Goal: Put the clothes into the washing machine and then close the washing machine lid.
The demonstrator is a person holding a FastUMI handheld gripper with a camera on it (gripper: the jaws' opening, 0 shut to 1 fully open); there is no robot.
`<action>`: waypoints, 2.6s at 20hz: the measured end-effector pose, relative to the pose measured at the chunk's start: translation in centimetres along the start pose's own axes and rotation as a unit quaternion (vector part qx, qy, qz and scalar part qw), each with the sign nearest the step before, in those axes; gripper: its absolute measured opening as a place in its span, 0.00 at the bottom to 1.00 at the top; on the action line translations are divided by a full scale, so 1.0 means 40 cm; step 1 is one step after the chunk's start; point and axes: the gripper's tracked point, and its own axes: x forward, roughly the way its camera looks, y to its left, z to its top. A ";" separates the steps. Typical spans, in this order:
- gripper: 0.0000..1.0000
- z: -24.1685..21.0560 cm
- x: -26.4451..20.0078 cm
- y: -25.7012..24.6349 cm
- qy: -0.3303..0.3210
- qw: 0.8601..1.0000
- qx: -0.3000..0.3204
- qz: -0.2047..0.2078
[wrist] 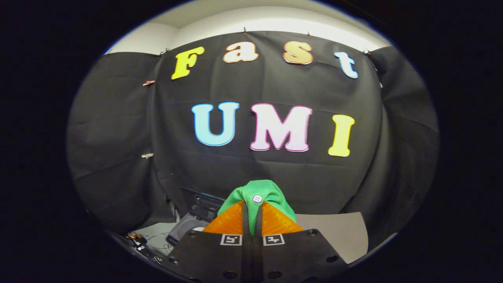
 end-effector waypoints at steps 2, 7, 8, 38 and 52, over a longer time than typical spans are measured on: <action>0.05 -0.022 0.036 0.072 0.010 0.999 -0.016 0.026; 0.05 -0.096 0.123 0.220 0.032 0.995 -0.040 0.081; 0.05 -0.115 0.145 0.242 0.035 0.994 -0.042 0.090; 0.98 -0.685 0.535 0.382 0.203 0.954 -0.115 0.190; 0.99 -0.418 0.525 0.378 0.018 0.981 -0.059 0.185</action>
